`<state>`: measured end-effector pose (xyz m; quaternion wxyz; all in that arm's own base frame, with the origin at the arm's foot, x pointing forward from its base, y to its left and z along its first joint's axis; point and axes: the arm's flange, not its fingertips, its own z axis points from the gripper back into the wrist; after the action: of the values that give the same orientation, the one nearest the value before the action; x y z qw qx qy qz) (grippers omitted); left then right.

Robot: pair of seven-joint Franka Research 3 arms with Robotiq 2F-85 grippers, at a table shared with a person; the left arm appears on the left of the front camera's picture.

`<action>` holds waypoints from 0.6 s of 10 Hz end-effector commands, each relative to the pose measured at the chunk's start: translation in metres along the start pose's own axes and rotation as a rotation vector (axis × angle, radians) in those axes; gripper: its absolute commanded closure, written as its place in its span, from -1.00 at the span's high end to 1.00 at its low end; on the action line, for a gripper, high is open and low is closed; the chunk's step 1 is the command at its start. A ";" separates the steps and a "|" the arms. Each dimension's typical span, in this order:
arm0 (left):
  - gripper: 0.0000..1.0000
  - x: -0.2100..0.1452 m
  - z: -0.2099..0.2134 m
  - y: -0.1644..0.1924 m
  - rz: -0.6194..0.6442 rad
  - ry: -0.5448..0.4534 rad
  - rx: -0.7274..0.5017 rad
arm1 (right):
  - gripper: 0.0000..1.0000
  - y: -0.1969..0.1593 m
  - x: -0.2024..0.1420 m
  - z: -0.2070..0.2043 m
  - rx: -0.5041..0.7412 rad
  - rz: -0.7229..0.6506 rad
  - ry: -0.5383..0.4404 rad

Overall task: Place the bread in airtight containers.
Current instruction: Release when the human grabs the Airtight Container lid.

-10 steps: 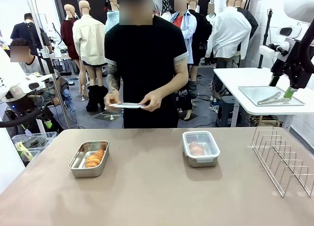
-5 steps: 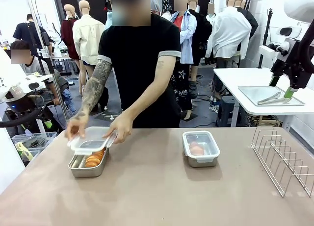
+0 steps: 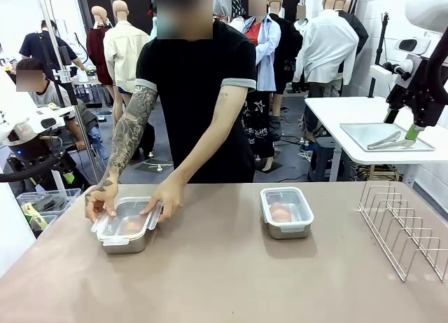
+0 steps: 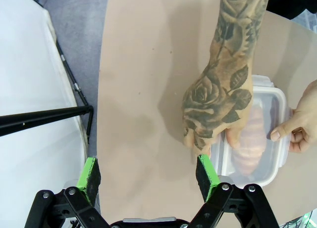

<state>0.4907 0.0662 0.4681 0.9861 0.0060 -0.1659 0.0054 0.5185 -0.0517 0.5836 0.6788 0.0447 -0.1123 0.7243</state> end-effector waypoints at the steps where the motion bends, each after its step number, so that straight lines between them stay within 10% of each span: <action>1: 1.00 0.000 0.000 0.000 0.000 -0.001 0.000 | 1.00 0.000 0.001 0.000 -0.002 -0.011 0.020; 6: 1.00 0.000 0.000 0.000 0.000 -0.001 0.000 | 1.00 0.000 0.001 0.000 -0.002 -0.011 0.020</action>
<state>0.4907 0.0662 0.4681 0.9861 0.0060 -0.1659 0.0054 0.5185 -0.0517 0.5836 0.6788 0.0447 -0.1123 0.7243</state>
